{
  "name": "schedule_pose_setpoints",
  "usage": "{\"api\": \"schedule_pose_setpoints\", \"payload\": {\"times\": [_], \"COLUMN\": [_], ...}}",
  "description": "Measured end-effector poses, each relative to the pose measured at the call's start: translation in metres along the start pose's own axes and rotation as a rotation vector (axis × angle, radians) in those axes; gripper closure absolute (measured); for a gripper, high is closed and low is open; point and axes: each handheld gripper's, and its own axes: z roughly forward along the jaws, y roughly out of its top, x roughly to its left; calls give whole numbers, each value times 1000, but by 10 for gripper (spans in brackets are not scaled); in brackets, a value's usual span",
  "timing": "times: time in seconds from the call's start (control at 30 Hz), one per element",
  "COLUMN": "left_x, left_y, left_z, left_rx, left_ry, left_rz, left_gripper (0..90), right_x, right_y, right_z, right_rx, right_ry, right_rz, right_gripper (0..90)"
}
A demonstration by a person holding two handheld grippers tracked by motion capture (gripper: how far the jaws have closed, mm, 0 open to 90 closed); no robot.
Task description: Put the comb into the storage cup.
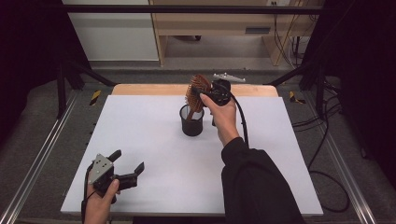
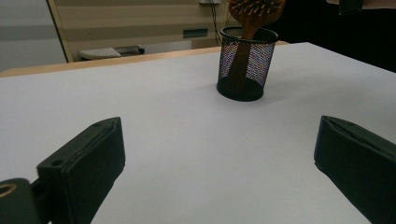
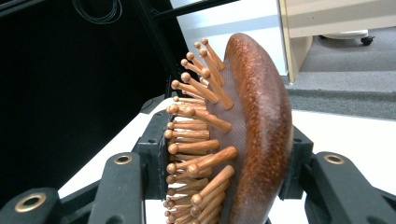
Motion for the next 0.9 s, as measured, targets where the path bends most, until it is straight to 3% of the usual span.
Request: {"api": "schedule_pose_setpoints", "payload": {"times": [0.6,0.9], "left_x": [-1,-2], "left_y": [0,0], "left_z": [1,1], "left_rx": [5,9], "left_ry": [-5,-7], "left_rz": [3,7], "left_gripper": [21,22], "right_x": [-19,-22], "right_y": [-1,-2], "right_z": [1,1], "right_rx": [2,-2], "right_ry": [2,14], "right_rz": [65,73], "right_gripper": [473,469]}}
